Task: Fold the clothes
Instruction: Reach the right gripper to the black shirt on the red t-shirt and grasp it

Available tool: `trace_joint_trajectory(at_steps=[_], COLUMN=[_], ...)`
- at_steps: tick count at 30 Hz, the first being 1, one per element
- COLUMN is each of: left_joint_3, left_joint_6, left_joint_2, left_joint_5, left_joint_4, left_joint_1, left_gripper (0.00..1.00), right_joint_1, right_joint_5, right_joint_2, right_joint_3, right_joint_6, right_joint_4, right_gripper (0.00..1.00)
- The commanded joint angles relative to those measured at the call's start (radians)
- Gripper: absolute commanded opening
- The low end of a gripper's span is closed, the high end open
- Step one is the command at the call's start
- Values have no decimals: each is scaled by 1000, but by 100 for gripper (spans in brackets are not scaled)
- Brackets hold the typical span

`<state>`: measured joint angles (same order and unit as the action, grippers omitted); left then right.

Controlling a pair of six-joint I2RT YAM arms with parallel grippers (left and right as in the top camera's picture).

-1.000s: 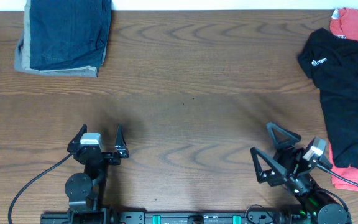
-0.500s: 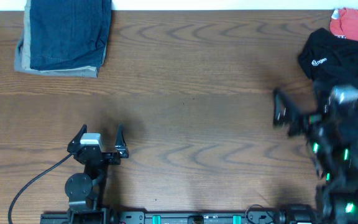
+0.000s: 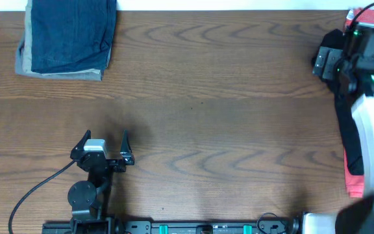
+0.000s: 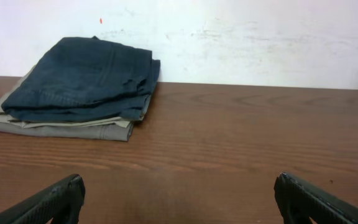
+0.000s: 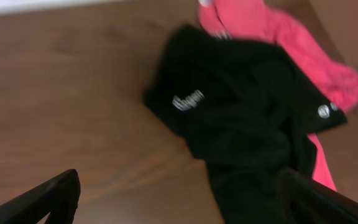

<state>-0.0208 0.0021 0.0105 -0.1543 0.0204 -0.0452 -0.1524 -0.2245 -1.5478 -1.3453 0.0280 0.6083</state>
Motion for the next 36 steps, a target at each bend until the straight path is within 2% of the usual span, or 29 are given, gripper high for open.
trace_joint_trajectory(at_steps=[1, 4, 7, 18, 27, 30, 34, 36], left_joint_3=[17, 17, 17, 17, 17, 17, 17, 17], left_joint_6=[13, 13, 13, 13, 13, 13, 13, 13], left_joint_2=[-6, -6, -6, -6, -6, -6, -6, -6], left_joint_5=[-18, -18, -18, -18, -18, -18, -18, -18], left_joint_4=[32, 32, 32, 32, 32, 32, 32, 32], left_joint_1=[-6, -6, -6, -6, -6, -6, -6, -6], left_gripper=[98, 98, 98, 98, 98, 98, 98, 98], right_joint_1=[-40, -89, -138, -284, -329, -335, -332, -332], right_joint_5=[-101, -101, -101, -83, 62, 71, 63, 56], right_joint_2=[-72, -158, -238, -491, -585, -604, -601, -590], right_joint_3=[-31, -32, -36, -67, -67, -67, -69, -72], right_joint_6=[-42, -124, -177, -176, -175, -171, -152, -110], right_joint_4=[-27, -70, -97, -243, -308, -312, -308, -294], right_gripper=[99, 99, 93, 92, 78, 55, 35, 19])
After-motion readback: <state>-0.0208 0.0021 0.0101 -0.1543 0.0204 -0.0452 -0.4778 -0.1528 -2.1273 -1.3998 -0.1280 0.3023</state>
